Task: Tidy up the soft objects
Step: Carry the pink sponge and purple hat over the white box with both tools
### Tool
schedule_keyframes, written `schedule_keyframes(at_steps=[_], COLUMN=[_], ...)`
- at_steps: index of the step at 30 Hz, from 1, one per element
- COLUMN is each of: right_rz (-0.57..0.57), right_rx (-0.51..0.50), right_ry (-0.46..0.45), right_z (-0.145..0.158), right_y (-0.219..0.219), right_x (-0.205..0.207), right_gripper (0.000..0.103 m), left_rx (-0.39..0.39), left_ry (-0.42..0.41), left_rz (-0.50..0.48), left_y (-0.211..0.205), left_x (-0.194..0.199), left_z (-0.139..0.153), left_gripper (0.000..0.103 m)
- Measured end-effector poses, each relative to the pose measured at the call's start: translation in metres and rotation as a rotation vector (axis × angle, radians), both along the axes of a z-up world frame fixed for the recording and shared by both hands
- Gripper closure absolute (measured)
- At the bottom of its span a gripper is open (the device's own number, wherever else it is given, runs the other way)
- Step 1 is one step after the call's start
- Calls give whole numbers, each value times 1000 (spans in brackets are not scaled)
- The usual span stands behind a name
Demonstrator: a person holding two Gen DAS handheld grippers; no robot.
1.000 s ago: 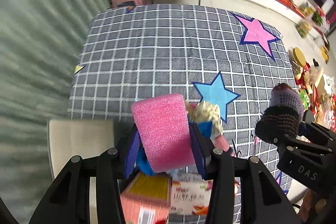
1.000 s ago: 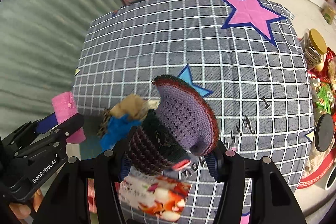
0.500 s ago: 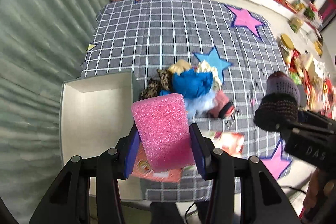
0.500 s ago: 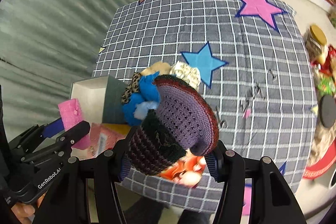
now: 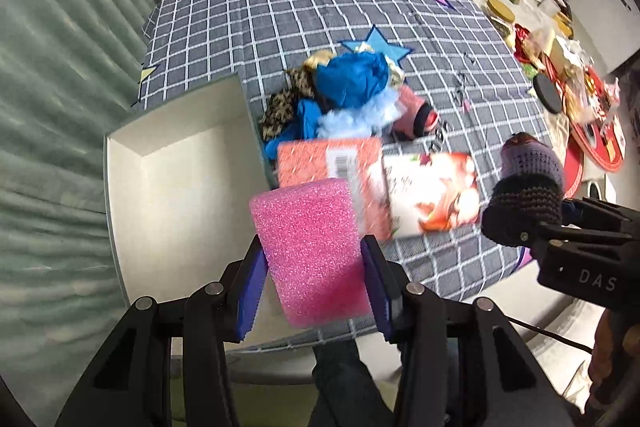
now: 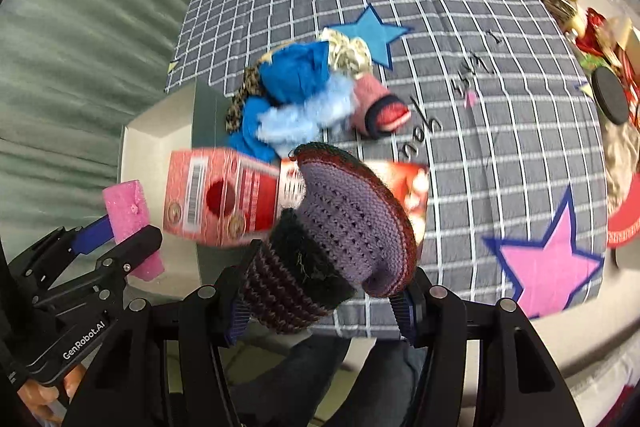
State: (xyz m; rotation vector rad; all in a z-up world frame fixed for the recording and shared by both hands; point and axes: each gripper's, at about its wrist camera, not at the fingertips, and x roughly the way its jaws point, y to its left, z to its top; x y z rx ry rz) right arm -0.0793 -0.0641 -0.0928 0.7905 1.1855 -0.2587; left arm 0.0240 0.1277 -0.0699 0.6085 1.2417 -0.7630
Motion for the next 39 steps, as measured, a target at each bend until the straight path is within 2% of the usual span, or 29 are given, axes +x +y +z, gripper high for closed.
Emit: schedule_keyframes(at_steps=[11, 16, 26, 34, 39], right_rz=[43, 151, 379, 457, 484], right_rx=[2, -40, -111, -87, -80], right_ry=[2, -26, -61, -51, -28], right_z=[0, 13, 34, 31, 22], right_y=[63, 95, 156, 177, 185], right_x=[5, 30, 81, 120, 130], right_gripper=[44, 44, 44, 44, 44], left_rx=[2, -28, -7, 19, 32], left_ry=[-10, -21, 19, 61, 88], left_rz=[39, 111, 242, 293, 306], left_y=[53, 82, 130, 145, 150], left_x=[20, 39, 64, 71, 73], left_z=[-7, -4, -22, -40, -51], left_gripper=[53, 53, 53, 53, 53])
